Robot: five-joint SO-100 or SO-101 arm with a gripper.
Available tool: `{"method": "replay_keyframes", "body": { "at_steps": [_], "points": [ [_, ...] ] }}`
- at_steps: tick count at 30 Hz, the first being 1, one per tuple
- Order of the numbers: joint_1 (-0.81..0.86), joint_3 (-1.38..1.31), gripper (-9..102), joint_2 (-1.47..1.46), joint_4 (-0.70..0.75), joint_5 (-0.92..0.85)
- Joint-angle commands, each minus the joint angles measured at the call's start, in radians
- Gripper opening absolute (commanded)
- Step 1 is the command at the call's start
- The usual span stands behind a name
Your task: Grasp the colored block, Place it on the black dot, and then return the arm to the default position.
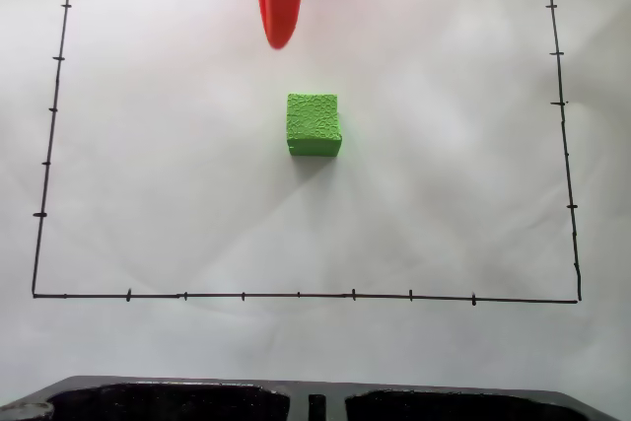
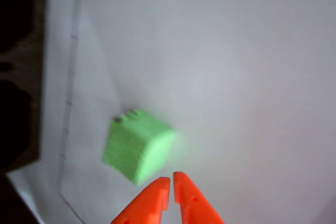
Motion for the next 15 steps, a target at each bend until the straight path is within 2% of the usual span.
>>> {"method": "replay_keyframes", "body": {
  "at_steps": [1,15],
  "points": [
    [-0.006,0.025,0,0.017,-0.055,0.014],
    [0.005,0.051,0,0.020,-0.101,0.066]
  ]
}}
